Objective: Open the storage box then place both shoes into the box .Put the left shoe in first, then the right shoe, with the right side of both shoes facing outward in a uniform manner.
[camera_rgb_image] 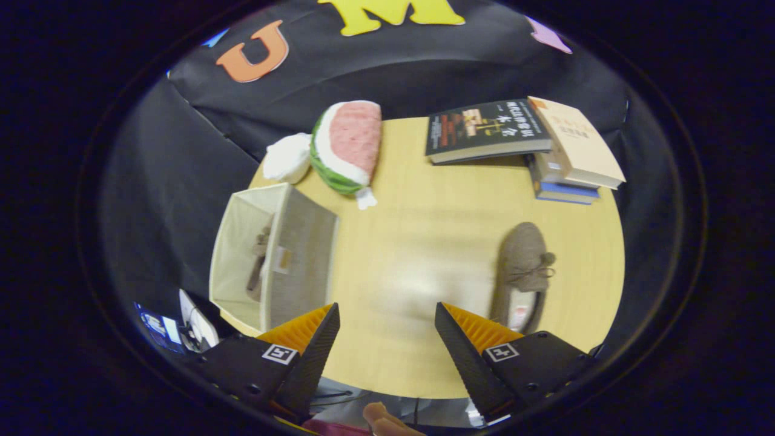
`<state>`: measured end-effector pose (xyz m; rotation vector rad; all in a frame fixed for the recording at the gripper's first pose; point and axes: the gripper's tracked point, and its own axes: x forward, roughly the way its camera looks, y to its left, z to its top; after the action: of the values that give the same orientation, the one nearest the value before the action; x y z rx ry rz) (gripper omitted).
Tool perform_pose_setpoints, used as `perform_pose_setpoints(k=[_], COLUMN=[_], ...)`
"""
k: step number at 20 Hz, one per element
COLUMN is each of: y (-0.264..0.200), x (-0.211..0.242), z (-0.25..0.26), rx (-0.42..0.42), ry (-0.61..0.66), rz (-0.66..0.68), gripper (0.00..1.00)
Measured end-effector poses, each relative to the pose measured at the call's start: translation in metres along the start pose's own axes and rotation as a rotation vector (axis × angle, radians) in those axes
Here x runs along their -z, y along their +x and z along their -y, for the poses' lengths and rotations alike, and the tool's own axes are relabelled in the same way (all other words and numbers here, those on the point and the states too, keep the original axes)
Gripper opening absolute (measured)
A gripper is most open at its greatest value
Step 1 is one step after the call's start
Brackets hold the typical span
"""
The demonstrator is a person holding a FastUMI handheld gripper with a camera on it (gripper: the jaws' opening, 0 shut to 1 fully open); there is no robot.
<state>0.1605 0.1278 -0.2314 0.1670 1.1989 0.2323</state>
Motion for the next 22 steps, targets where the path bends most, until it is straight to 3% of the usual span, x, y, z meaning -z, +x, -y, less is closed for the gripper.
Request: perform_pose_setpoints(k=[7, 14, 17, 22], y=[0.031, 0.089, 0.098, 0.116], x=[0.016, 0.041, 0.037, 0.041], z=[0.169, 0.224, 0.219, 0.206], rx=[0.158, 0.24, 0.245, 0.226], ry=[0.087, 0.105, 0.097, 0.128], rz=[-0.037, -0.088, -0.07, -0.114], gripper=[0.97, 0.95, 0.86, 0.3])
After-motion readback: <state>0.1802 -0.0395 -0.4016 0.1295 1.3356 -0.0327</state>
